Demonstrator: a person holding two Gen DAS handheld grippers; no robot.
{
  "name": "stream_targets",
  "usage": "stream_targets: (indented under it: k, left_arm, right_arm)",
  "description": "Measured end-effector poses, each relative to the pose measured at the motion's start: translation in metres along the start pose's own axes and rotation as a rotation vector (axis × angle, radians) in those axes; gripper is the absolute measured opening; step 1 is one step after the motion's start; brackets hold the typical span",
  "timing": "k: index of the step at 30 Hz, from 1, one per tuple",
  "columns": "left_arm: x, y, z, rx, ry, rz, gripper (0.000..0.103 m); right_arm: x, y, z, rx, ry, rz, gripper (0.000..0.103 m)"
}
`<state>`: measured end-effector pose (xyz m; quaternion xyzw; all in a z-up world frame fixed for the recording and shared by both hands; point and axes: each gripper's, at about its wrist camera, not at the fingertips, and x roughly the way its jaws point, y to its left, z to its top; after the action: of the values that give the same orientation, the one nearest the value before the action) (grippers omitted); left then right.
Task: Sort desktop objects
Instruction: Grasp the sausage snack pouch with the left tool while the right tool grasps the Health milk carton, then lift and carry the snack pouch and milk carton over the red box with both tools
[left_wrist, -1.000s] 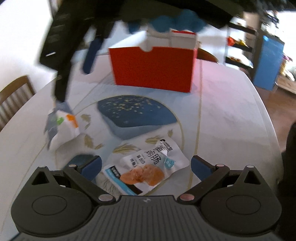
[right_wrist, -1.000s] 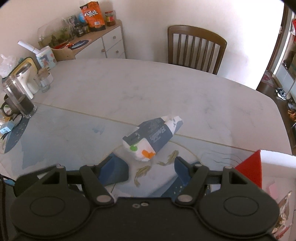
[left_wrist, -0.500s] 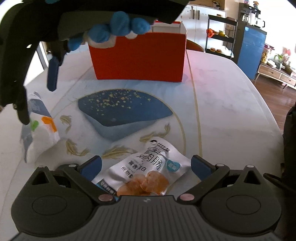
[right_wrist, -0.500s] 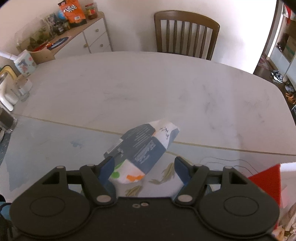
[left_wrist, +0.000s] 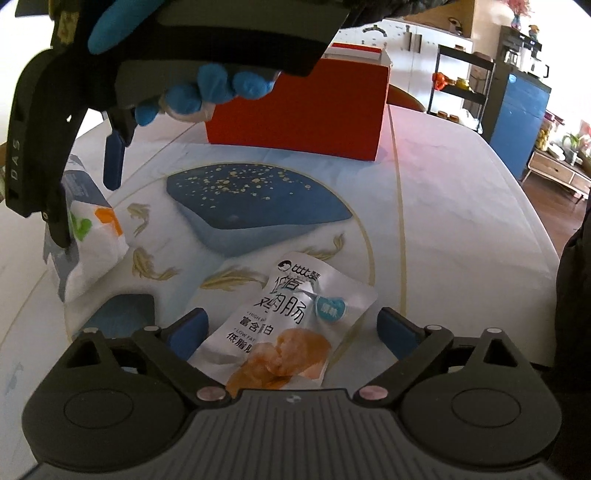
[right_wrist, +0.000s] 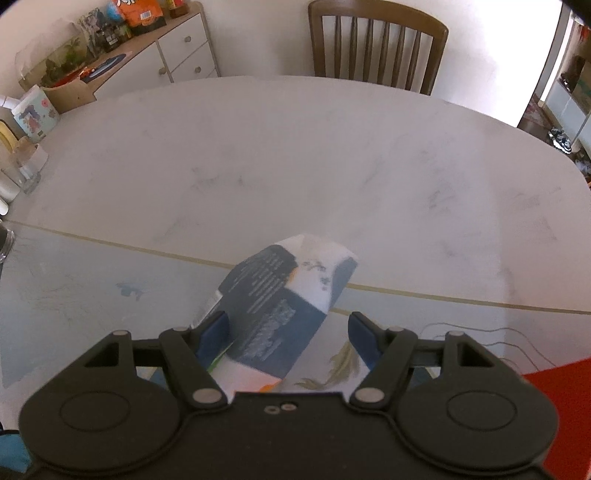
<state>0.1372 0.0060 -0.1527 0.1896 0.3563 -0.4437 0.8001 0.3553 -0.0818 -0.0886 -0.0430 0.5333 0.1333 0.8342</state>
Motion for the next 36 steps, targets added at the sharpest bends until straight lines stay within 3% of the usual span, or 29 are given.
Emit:
stream_targets:
  k: [6, 17, 20, 30, 36]
  left_arm:
    - [-0.009, 0.002, -0.001, -0.061, -0.013, 0.056, 0.067]
    - [-0.017, -0.010, -0.005, -0.132, -0.008, 0.121, 0.065]
    - [-0.017, -0.011, -0.005, -0.156, -0.008, 0.135, 0.065]
    - [-0.023, -0.018, -0.009, -0.272, -0.009, 0.171, 0.064]
    - [-0.025, -0.023, -0.009, -0.323, -0.010, 0.189, 0.063]
  right_arm:
    - [0.010, 0.006, 0.000, -0.005, 0.016, 0.022, 0.071]
    - [0.023, 0.015, -0.012, -0.005, 0.051, 0.031, 0.068]
    - [0.021, 0.015, -0.012, 0.003, 0.052, 0.036, 0.056]
    - [0.002, 0.012, -0.036, 0.007, 0.042, 0.043, 0.042]
    - [-0.012, 0.000, -0.059, 0.025, 0.041, 0.034, 0.040]
